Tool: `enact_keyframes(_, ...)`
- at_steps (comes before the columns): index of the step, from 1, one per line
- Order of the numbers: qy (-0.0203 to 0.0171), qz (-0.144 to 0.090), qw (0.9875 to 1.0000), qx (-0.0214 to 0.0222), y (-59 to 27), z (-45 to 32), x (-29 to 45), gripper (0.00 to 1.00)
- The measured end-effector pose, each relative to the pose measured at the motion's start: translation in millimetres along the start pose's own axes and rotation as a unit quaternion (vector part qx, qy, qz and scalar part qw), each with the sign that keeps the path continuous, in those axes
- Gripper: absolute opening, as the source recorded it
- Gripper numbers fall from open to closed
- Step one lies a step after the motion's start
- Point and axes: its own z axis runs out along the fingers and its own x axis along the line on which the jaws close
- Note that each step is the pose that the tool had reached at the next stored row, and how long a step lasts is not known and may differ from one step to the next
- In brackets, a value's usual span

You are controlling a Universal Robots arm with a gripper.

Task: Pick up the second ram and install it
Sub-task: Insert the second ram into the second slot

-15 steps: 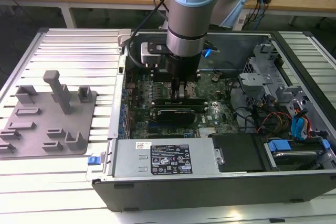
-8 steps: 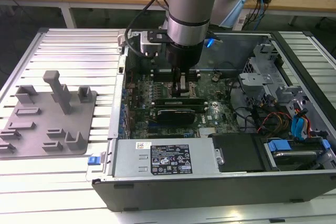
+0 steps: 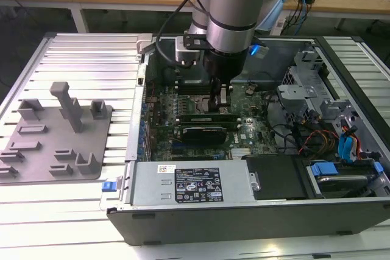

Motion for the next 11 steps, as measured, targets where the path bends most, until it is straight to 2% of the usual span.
enact_keyframes(2,0.0000,0.000,1.0000,0.0000,-0.9,0.0,0.0,0.15)
enact_keyframes(3,0.0000,0.000,1.0000,0.0000,-1.2,0.0,0.0,0.08)
enact_keyframes(11,0.0000,0.000,1.0000,0.0000,-3.9,-0.1,0.0,0.08)
